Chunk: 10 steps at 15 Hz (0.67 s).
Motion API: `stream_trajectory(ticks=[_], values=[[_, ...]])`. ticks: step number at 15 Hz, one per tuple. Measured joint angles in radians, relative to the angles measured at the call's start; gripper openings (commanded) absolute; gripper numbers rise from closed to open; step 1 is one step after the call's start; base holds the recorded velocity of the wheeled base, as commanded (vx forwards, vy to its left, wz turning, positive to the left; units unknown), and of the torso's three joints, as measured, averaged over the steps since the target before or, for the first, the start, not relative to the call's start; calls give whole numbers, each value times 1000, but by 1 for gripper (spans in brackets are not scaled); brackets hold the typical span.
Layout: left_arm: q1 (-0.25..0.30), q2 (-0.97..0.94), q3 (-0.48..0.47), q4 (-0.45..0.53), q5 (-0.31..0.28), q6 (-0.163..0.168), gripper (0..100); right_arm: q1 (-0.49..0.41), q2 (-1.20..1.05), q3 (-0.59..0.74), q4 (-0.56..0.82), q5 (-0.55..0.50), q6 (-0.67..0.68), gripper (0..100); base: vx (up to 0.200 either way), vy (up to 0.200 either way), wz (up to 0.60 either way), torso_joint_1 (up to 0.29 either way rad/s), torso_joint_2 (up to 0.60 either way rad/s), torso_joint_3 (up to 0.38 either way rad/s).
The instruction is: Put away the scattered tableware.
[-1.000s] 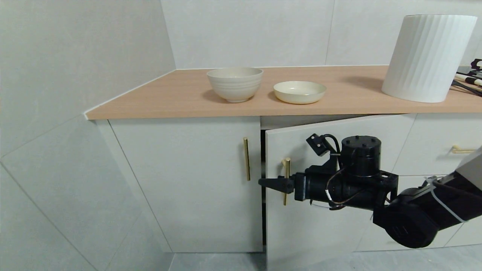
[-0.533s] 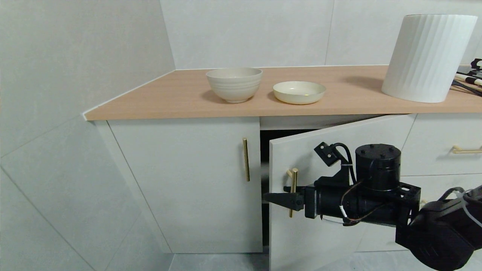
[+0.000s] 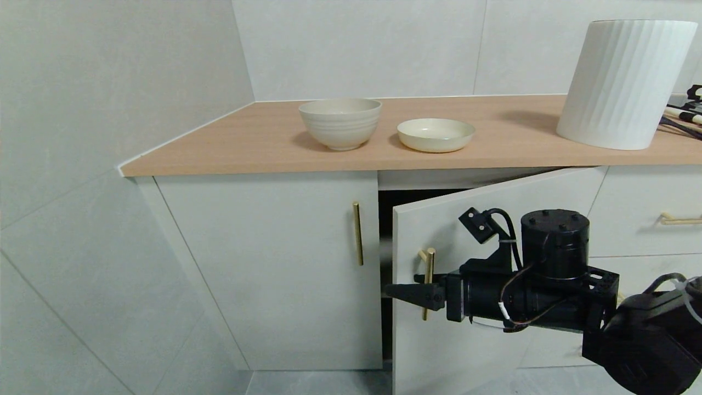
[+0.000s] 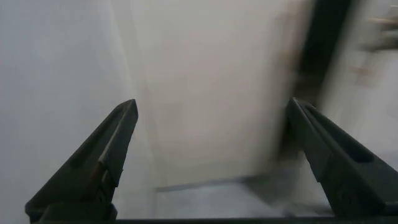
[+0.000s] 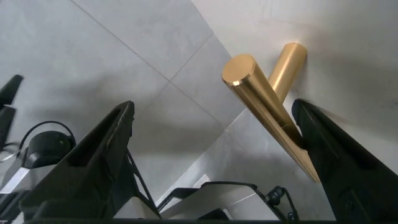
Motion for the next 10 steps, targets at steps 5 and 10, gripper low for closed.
stream_trajectory(ticks=[5,10], values=[[-4,266,-212,55,-141,11,100,12,-2,0,-4,-2,0,100,0,0,0,0,0,0],[-77,751,-344,-72,-258,35,100,16,-5,0,-7,-3,1,100,0,0,0,0,0,0]])
